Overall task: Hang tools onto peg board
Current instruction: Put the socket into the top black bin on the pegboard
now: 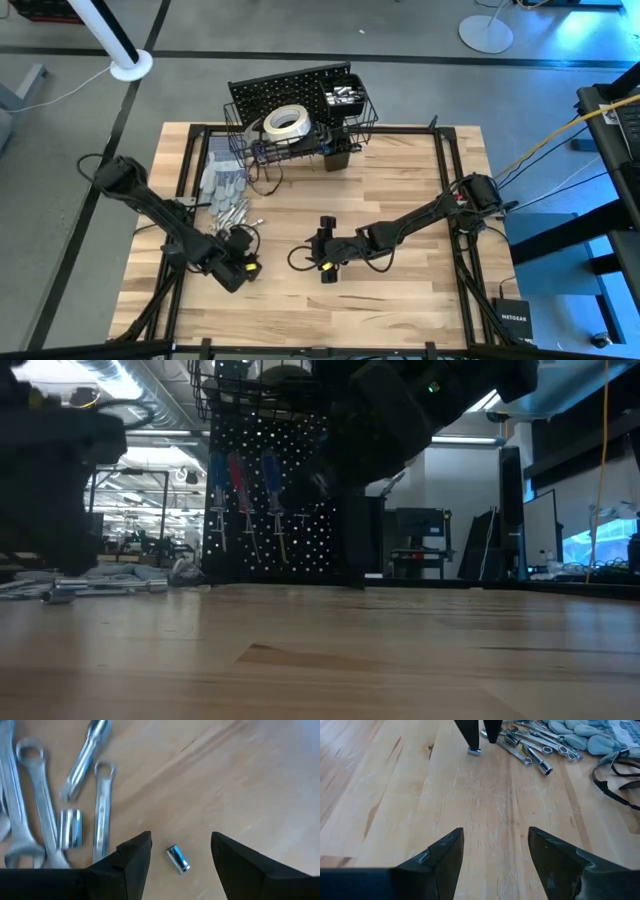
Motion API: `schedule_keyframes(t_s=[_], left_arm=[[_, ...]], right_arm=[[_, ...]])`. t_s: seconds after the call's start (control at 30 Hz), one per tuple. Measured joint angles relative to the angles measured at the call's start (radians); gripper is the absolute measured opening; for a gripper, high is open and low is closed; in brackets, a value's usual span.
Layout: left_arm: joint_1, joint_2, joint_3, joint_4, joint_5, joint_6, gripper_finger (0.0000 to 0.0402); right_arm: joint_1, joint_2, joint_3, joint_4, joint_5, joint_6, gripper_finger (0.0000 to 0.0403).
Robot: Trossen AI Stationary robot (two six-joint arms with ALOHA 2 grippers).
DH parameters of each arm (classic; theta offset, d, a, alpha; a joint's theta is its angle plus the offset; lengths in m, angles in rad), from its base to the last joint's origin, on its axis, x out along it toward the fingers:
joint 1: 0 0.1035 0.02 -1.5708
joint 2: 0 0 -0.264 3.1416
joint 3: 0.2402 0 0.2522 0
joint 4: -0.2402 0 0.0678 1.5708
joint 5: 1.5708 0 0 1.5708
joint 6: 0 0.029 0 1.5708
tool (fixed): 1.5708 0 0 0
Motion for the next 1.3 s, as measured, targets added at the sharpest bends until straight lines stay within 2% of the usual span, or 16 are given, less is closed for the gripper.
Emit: schedule_keyframes(t_s=[0.17,0.47,1.0,1.2,1.3], left_arm=[[-0.004,0.037,-0.017,0.003,0.091,-0.105,0.0198],[-0.017,0.092,-0.018,0.005,0.084,-0.139,0.0193],[-0.068,0.097,-0.017,-0.045,0.085,0.026,0.0028],[-0.069,0.051,0.021,-0.053,0.086,0.114,0.0025],[-0.072,-0.02,0.048,-0.043,0.01,0.147,0.0029]], right_arm=[[0.0,0.0,0.0,-0.008,0.0,0.0,0.0225],[0.0,0.0,0.0,-0.008,0.001,0.0,0.0225],[0.0,0.0,0.0,-0.009,0.004,-0.001,0.0225],[0.0,0.0,0.0,-0.016,0.003,-0.005,0.0225],[0.0,0.0,0.0,-0.015,0.002,-0.026,0.0225]])
